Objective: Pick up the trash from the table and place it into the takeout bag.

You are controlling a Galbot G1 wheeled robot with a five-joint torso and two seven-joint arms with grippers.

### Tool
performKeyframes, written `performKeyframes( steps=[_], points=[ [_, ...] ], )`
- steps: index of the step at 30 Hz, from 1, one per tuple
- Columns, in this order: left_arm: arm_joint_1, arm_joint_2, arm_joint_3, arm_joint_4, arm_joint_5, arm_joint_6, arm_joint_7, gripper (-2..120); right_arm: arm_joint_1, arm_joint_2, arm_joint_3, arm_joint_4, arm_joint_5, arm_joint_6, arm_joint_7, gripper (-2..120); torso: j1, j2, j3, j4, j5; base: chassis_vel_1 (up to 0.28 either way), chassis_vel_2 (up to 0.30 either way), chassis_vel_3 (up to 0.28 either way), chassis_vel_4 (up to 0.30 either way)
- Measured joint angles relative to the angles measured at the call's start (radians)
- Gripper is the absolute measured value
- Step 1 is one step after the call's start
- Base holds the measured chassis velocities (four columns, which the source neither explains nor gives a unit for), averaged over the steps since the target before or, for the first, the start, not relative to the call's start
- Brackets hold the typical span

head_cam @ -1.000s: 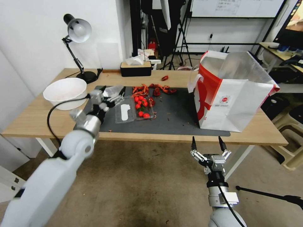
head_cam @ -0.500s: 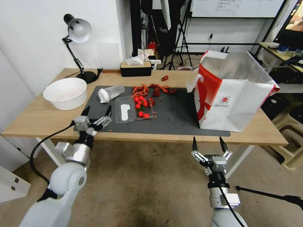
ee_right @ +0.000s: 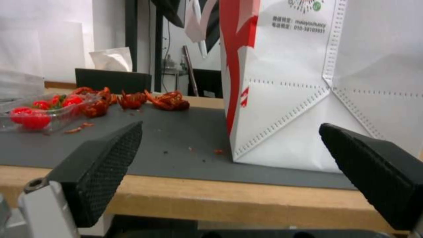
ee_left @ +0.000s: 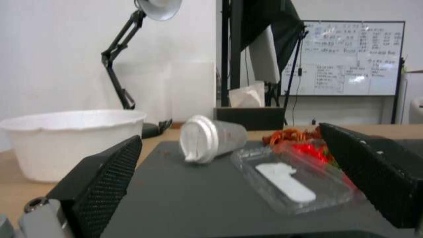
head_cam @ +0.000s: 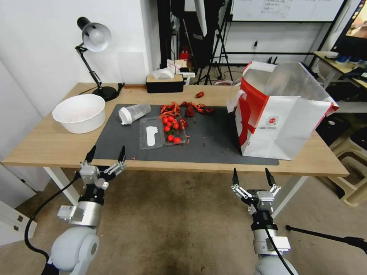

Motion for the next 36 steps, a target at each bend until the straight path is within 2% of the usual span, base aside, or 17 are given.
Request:
performKeyframes(
  steps=[11, 27, 31, 34, 35, 36],
  points=[
    [0.026, -0.011, 0.006, 0.033, 0.019, -0.046, 0.0, 100, -0.002, 0.005, 0.0, -0.007, 0.0, 0.006, 0.001, 100, 0.0, 0.0, 0.0, 0.0001, -0.0001, 0.0, 0.0, 0.0, 0.0],
    [-0.015, 0.001, 0.017, 0.053, 0.023, -0.043, 0.005, 100, -0.002, 0.008, -0.001, -0.011, -0.003, 0.009, 0.001, 100, 0.0, 0.0, 0.0, 0.0, -0.0001, 0.0, 0.0, 0.0, 0.0],
    [-0.079, 0.029, 0.036, 0.08, 0.005, -0.024, 0.026, 100, 0.0, 0.004, 0.001, -0.013, -0.003, 0.009, 0.001, 100, 0.0, 0.0, 0.0, 0.0, 0.0, 0.0, 0.0, 0.0, 0.0],
    [-0.182, 0.102, 0.082, 0.128, -0.054, 0.034, 0.06, 100, 0.01, 0.004, 0.001, -0.021, -0.003, 0.008, 0.003, 100, 0.0, 0.0, 0.0, -0.0001, -0.0002, 0.0, 0.0, 0.0, 0.0],
    [-0.182, 0.102, 0.082, 0.128, -0.054, 0.034, 0.06, 100, 0.01, 0.004, 0.001, -0.021, -0.003, 0.008, 0.003, 100, 0.0, 0.0, 0.0, -0.0001, -0.0002, 0.0, 0.0, 0.0, 0.0],
    [-0.206, 0.13, 0.09, 0.146, -0.084, 0.047, 0.076, 100, 0.023, 0.003, -0.003, -0.027, -0.003, 0.005, 0.003, 100, 0.0, 0.0, 0.0, -0.0001, -0.0002, 0.0, 0.0, 0.0, 0.0]
  ],
)
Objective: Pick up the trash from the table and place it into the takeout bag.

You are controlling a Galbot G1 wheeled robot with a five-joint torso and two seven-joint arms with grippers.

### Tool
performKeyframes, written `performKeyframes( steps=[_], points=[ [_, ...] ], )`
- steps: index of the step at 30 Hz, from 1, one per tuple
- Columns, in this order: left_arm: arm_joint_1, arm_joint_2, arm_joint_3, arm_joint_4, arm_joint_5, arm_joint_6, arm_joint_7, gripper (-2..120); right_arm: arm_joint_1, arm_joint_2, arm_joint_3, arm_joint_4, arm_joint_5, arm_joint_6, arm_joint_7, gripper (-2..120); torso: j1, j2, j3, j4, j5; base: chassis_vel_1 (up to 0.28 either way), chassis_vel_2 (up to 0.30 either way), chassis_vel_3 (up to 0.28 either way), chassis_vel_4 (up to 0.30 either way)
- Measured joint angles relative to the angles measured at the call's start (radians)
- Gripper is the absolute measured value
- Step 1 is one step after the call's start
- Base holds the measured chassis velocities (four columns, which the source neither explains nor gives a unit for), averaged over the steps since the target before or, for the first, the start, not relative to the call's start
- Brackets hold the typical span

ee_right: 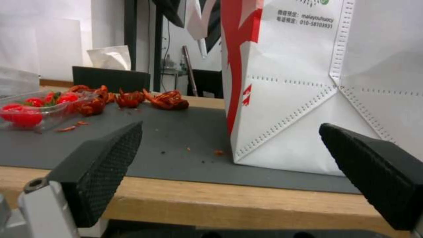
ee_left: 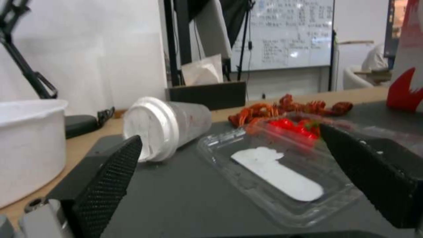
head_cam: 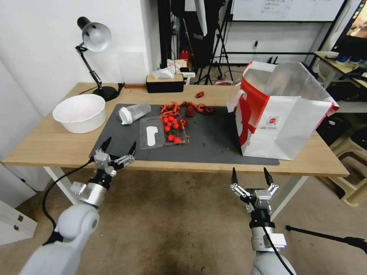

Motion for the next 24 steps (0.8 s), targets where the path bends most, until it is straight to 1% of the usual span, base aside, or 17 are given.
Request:
performKeyframes(
  steps=[1, 2, 3, 4, 5, 7, 8, 9, 10, 12, 13, 17, 19, 20, 21, 22, 24],
  points=[
    [-0.026, 0.034, 0.01, 0.026, -0.026, 0.011, 0.02, 100, 0.011, 0.0, -0.004, -0.004, 0.0, -0.003, 0.0, 100, 0.0, 0.0, 0.0, 0.0004, 0.0004, 0.0, 0.0, 0.0, 0.0],
    [-0.026, 0.034, 0.01, 0.026, -0.026, 0.011, 0.02, 100, 0.011, 0.0, -0.004, -0.004, 0.0, -0.003, 0.0, 100, 0.0, 0.0, 0.0, 0.0004, 0.0004, 0.0, 0.0, 0.0, 0.0],
    [-0.068, 0.082, 0.034, 0.067, -0.061, 0.028, 0.038, 100, 0.017, -0.001, -0.005, -0.005, 0.0, -0.008, -0.001, 100, 0.0, 0.0, 0.0, 0.0002, -0.0002, 0.0, 0.0, 0.0, 0.0],
    [-0.106, 0.119, 0.058, 0.099, -0.093, 0.04, 0.049, 100, 0.02, -0.002, -0.005, -0.006, 0.0, -0.01, -0.001, 100, 0.0, 0.0, 0.0, 0.0002, 0.0001, 0.0, 0.0, 0.0, 0.0],
    [-0.106, 0.119, 0.058, 0.099, -0.093, 0.04, 0.049, 100, 0.02, -0.002, -0.005, -0.006, 0.0, -0.01, -0.001, 100, 0.0, 0.0, 0.0, 0.0002, 0.0001, 0.0, 0.0, 0.0, 0.0],
    [-0.203, 0.175, 0.109, 0.171, -0.148, 0.069, 0.065, 100, 0.021, -0.003, 0.001, -0.007, 0.0, -0.011, -0.001, 100, 0.0, 0.0, 0.0, 0.0001, -0.0001, 0.0, 0.0, 0.0, 0.0],
    [-0.238, 0.186, 0.122, 0.196, -0.161, 0.077, 0.072, 100, 0.021, -0.003, 0.002, -0.008, 0.0, -0.011, 0.0, 100, 0.0, 0.0, 0.0, 0.0001, -0.0001, 0.0, 0.0, 0.0, 0.0],
    [-0.238, 0.186, 0.122, 0.196, -0.161, 0.077, 0.072, 100, 0.021, -0.003, 0.002, -0.008, 0.0, -0.011, 0.0, 100, 0.0, 0.0, 0.0, 0.0001, -0.0001, 0.0, 0.0, 0.0, 0.0],
    [-0.302, 0.203, 0.144, 0.24, -0.187, 0.09, 0.088, 100, 0.022, -0.003, 0.003, -0.008, 0.0, -0.012, 0.0, 100, 0.0, 0.0, 0.0, -0.0002, 0.0002, 0.0, 0.0, 0.0, 0.0],
    [-0.367, 0.222, 0.167, 0.299, -0.218, 0.1, 0.123, 100, 0.026, -0.004, 0.004, -0.009, 0.0, -0.015, 0.0, 100, 0.0, 0.0, 0.0, 0.0001, 0.0001, 0.0, 0.0, 0.0, 0.0],
    [-0.367, 0.222, 0.167, 0.299, -0.218, 0.1, 0.123, 100, 0.026, -0.004, 0.004, -0.009, 0.0, -0.015, 0.0, 100, 0.0, 0.0, 0.0, 0.0001, 0.0001, 0.0, 0.0, 0.0, 0.0],
    [-0.494, 0.261, 0.222, 0.444, -0.279, 0.112, 0.254, 100, 0.035, -0.008, 0.002, -0.009, 0.0, -0.026, 0.0, 100, 0.0, 0.0, 0.0, 0.0002, 0.0, 0.0, 0.0, 0.0, 0.0],
    [-0.498, 0.262, 0.224, 0.45, -0.281, 0.112, 0.258, 100, 0.036, -0.009, 0.002, -0.009, 0.0, -0.026, 0.0, 100, 0.0, 0.0, 0.0, 0.0002, 0.0, 0.0, 0.0, 0.0, 0.0],
    [-0.539, 0.272, 0.249, 0.5, -0.3, 0.116, 0.294, 100, 0.04, -0.009, 0.001, -0.009, 0.0, -0.03, 0.0, 100, 0.0, 0.0, 0.0, 0.0002, 0.0001, 0.0, 0.0, 0.0, 0.0],
    [-0.56, 0.275, 0.262, 0.521, -0.31, 0.118, 0.306, 100, 0.041, -0.009, 0.001, -0.009, 0.0, -0.032, 0.0, 100, 0.0, 0.0, 0.0, 0.0003, 0.0, 0.0, 0.0, 0.0, 0.0],
    [-0.56, 0.275, 0.262, 0.521, -0.31, 0.118, 0.306, 100, 0.041, -0.009, 0.001, -0.009, 0.0, -0.032, 0.0, 100, 0.0, 0.0, 0.0, 0.0003, 0.0, 0.0, 0.0, 0.0, 0.0],
    [-0.612, 0.279, 0.295, 0.568, -0.33, 0.127, 0.325, 100, 0.045, -0.009, 0.0, -0.01, 0.0, -0.035, 0.0, 100, 0.0, 0.0, 0.0, -0.0001, 0.0003, 0.0, 0.0, 0.0, 0.0]
  ],
)
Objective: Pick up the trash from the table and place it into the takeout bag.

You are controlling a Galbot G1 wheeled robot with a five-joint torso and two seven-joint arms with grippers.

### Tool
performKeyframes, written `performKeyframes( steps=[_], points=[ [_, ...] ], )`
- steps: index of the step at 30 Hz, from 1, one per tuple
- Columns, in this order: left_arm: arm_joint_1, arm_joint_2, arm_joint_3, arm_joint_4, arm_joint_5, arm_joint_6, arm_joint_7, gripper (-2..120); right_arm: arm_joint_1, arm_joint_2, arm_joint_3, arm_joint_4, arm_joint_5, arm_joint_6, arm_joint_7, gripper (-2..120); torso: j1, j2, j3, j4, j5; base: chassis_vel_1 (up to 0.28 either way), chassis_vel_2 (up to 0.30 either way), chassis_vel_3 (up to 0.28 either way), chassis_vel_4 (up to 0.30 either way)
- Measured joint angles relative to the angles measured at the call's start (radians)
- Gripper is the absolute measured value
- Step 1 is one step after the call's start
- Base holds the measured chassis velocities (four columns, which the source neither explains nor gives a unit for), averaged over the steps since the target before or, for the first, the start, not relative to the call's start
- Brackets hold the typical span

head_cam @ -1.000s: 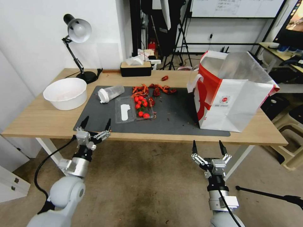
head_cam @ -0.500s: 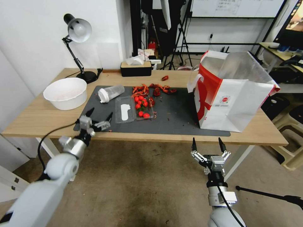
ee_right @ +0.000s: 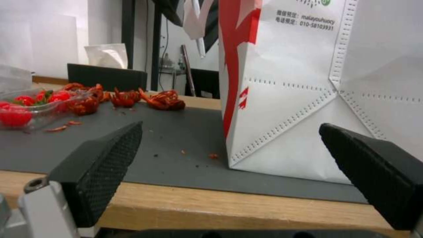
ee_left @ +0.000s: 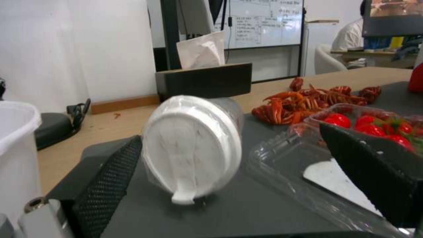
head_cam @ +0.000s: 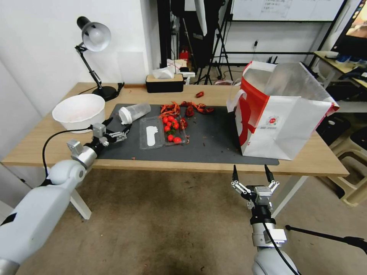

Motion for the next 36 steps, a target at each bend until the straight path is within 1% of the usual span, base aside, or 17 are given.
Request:
performKeyframes(
  steps=[1, 4, 5, 8, 9, 12, 13, 14, 16, 17, 19, 25, 36],
  points=[
    [0.0, 0.0, 0.0, 0.0, 0.0, 0.0, 0.0, 100, 0.0, 0.0, 0.0, 0.0, 0.0, 0.0, 0.0, 100, 0.0, 0.0, 0.0, 0.0, 0.0, 0.0, 0.0, 0.0, 0.0],
    [-0.07, 0.002, 0.056, 0.056, -0.007, 0.018, 0.017, 100, 0.004, 0.0, 0.0, -0.001, 0.0, -0.002, 0.001, 100, 0.0, 0.0, 0.0, 0.0001, -0.0001, 0.0, 0.0, 0.0, 0.0],
    [-0.07, 0.002, 0.056, 0.056, -0.007, 0.018, 0.017, 100, 0.004, 0.0, 0.0, -0.001, 0.0, -0.002, 0.001, 100, 0.0, 0.0, 0.0, 0.0001, -0.0001, 0.0, 0.0, 0.0, 0.0],
    [-0.136, 0.004, 0.115, 0.11, -0.013, 0.036, 0.026, 100, 0.005, 0.001, 0.002, -0.002, 0.002, -0.002, 0.002, 100, 0.0, 0.0, 0.0, 0.0002, -0.0001, 0.0, 0.0, 0.0, 0.0],
    [-0.136, 0.004, 0.115, 0.11, -0.013, 0.036, 0.026, 100, 0.005, 0.001, 0.002, -0.002, 0.002, -0.002, 0.002, 100, 0.0, 0.0, 0.0, 0.0002, -0.0001, 0.0, 0.0, 0.0, 0.0],
    [-0.205, 0.005, 0.179, 0.165, -0.015, 0.055, 0.035, 100, 0.004, 0.003, 0.007, -0.003, 0.002, -0.001, 0.005, 100, 0.0, 0.0, 0.0, 0.0, -0.0002, 0.0, 0.0, 0.0, 0.0],
    [-0.205, 0.005, 0.179, 0.165, -0.015, 0.055, 0.035, 100, 0.004, 0.003, 0.007, -0.003, 0.002, -0.001, 0.005, 100, 0.0, 0.0, 0.0, 0.0, -0.0002, 0.0, 0.0, 0.0, 0.0],
    [-0.222, 0.006, 0.195, 0.179, -0.015, 0.059, 0.038, 100, 0.004, 0.003, 0.008, -0.003, 0.002, -0.001, 0.005, 100, 0.0, 0.0, 0.0, 0.0001, 0.0002, 0.0, 0.0, 0.0, 0.0],
    [-0.254, 0.007, 0.224, 0.211, -0.012, 0.065, 0.045, 100, 0.004, 0.004, 0.011, -0.003, 0.003, 0.0, 0.006, 100, 0.0, 0.0, 0.0, 0.0001, -0.0004, 0.0, 0.0, 0.0, 0.0],
    [-0.254, 0.007, 0.224, 0.211, -0.012, 0.065, 0.045, 100, 0.004, 0.004, 0.011, -0.003, 0.003, 0.0, 0.006, 100, 0.0, 0.0, 0.0, 0.0001, -0.0004, 0.0, 0.0, 0.0, 0.0],
    [-0.28, 0.008, 0.24, 0.234, -0.01, 0.068, 0.053, 100, 0.004, 0.004, 0.013, -0.003, 0.003, 0.001, 0.007, 100, 0.0, 0.0, 0.0, 0.0002, 0.0002, 0.0, 0.0, 0.0, 0.0],
    [-0.316, 0.01, 0.271, 0.262, -0.008, 0.074, 0.062, 100, 0.008, 0.005, 0.013, -0.006, 0.005, 0.002, 0.007, 100, 0.0, 0.0, 0.0, 0.0002, -0.0001, 0.0, 0.0, 0.0, 0.0],
    [-0.335, 0.026, 0.291, 0.27, -0.006, 0.086, 0.067, 100, 0.013, 0.004, 0.013, -0.007, 0.008, 0.003, 0.008, 100, 0.0, 0.0, 0.0, 0.0002, -0.0002, 0.0, 0.0, 0.0, 0.0]
  ],
)
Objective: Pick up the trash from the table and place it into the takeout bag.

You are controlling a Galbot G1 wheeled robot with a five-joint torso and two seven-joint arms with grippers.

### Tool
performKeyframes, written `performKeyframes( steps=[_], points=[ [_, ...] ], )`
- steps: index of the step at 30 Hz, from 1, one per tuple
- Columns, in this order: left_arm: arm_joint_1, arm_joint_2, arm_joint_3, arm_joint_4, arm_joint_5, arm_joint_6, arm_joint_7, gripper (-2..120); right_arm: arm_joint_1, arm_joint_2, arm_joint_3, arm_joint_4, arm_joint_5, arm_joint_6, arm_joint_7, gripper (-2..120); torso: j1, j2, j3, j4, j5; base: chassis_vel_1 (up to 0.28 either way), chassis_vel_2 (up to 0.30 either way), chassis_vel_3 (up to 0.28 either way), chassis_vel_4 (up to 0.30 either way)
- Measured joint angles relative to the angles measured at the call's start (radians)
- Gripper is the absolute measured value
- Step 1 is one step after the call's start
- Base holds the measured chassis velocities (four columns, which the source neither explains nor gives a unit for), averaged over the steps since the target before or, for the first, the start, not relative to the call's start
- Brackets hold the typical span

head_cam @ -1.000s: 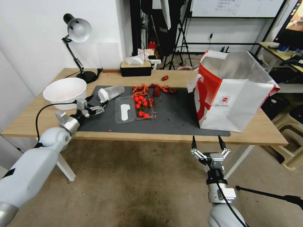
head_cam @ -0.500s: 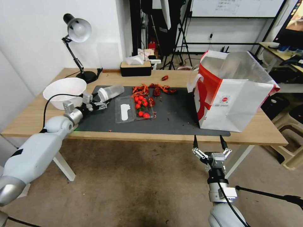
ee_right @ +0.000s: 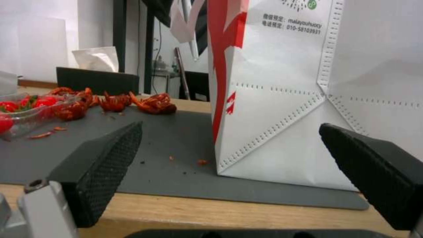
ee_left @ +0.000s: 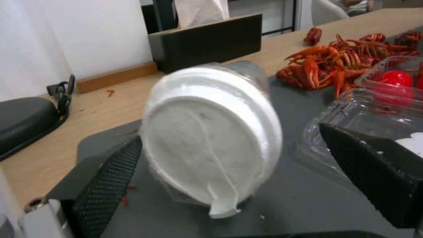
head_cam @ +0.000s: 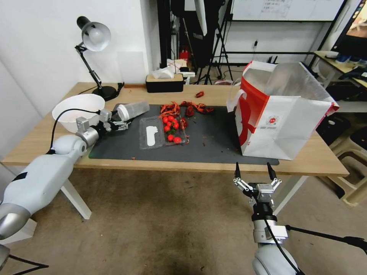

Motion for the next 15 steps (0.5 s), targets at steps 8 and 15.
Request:
performKeyframes(
  steps=[8, 15],
  points=[
    [-0.021, 0.014, 0.008, 0.015, -0.002, 0.01, 0.011, 100, 0.002, 0.003, -0.003, -0.001, 0.0, 0.0, 0.0, 100, 0.0, 0.0, 0.0, 0.0, 0.0001, 0.0, 0.0, 0.0, 0.0],
    [-0.066, 0.0, 0.034, 0.067, -0.013, 0.01, 0.037, 100, 0.003, 0.004, -0.003, -0.002, 0.0, 0.0, 0.0, 100, 0.0, 0.0, 0.0, -0.0002, 0.0001, 0.0, 0.0, 0.0, 0.0]
  ],
)
